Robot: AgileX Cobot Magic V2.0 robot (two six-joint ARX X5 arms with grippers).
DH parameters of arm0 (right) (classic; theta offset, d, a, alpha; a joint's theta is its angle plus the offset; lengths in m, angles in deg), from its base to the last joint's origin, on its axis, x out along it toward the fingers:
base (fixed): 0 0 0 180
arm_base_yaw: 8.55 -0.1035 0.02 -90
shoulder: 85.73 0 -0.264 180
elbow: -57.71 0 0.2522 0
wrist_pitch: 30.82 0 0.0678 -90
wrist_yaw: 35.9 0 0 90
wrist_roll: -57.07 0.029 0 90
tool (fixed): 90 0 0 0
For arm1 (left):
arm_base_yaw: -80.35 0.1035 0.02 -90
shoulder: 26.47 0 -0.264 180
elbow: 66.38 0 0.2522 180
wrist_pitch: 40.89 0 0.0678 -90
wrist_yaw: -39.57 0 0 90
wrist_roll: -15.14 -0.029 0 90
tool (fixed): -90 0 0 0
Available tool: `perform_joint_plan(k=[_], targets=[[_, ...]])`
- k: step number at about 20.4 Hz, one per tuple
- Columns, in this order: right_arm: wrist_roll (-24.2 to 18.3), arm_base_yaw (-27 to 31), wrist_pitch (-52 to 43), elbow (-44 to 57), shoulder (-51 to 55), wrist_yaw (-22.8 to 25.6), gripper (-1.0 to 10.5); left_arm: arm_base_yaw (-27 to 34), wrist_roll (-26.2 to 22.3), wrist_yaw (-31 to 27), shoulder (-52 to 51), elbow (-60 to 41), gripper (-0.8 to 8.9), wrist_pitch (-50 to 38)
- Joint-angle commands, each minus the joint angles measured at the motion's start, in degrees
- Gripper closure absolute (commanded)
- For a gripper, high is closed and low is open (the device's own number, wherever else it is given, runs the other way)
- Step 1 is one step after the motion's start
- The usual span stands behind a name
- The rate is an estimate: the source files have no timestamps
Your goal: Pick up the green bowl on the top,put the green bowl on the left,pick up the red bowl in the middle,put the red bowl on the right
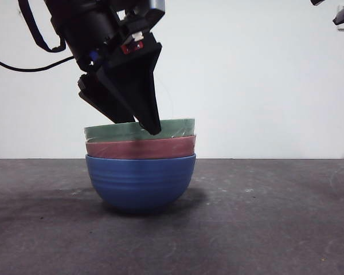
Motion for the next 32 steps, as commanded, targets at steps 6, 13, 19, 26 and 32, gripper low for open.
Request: perform_joint_plan(k=[6,13,19,26,32], targets=[[-0.09,-0.13,-0.13,-0.13,-0.13,0.07,6.9,-0.79,-3.26,0.15,0.20,0.13,8.22,0.00],[-0.09,-0.13,-0.15,-0.13,-0.13,0.09,6.9,-2.01,-4.26,0.07,0.15,2.60,8.22,1.31],[-0.11,-0.13,-0.15,-0.13,-0.15,0.24,6.9,-3.17,-3.76,-3.98,-0.77,17.94,8.22,19.04],[-0.11,-0.13,-0.15,-0.13,-0.15,0.26,7.0,-3.23,6.58,-14.29,-12.57,20.31,8.22,30.69],[-0.09,-0.13,-0.26,-0.13,-0.26,0.26,7.0,-3.85,18.27,-17.42,-23.65,0.44,8.22,23.39]])
